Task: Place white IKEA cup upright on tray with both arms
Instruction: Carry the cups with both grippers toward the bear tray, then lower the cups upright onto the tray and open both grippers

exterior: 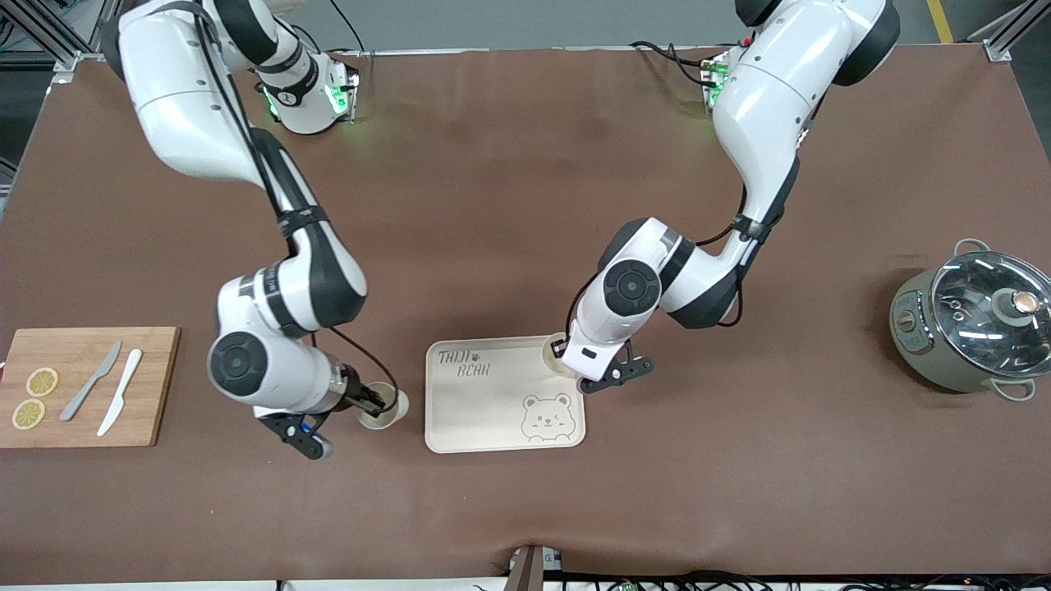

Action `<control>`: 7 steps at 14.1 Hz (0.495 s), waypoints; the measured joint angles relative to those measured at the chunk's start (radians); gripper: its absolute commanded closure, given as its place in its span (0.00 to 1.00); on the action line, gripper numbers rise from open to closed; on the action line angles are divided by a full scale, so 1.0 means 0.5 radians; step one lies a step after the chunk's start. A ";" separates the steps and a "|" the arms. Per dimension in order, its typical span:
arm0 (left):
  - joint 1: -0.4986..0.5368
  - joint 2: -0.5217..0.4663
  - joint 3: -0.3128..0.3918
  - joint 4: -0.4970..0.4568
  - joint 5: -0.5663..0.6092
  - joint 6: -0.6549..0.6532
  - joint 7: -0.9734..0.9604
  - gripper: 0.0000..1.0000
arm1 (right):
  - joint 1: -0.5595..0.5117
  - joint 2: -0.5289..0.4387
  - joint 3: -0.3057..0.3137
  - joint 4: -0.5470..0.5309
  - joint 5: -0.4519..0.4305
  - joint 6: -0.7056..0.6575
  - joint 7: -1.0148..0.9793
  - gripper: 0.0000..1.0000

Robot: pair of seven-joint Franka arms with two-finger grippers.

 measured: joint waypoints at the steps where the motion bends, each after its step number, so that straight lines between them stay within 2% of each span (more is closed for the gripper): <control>1: -0.004 0.012 0.007 0.000 0.000 0.014 -0.005 1.00 | 0.020 0.016 -0.001 -0.001 0.000 0.026 0.035 1.00; 6: -0.004 0.048 0.013 0.001 0.000 0.059 -0.007 1.00 | 0.065 0.092 -0.001 -0.003 0.000 0.124 0.105 1.00; 7: -0.004 0.053 0.013 0.001 0.000 0.062 -0.019 0.94 | 0.072 0.103 -0.001 -0.003 0.000 0.135 0.115 1.00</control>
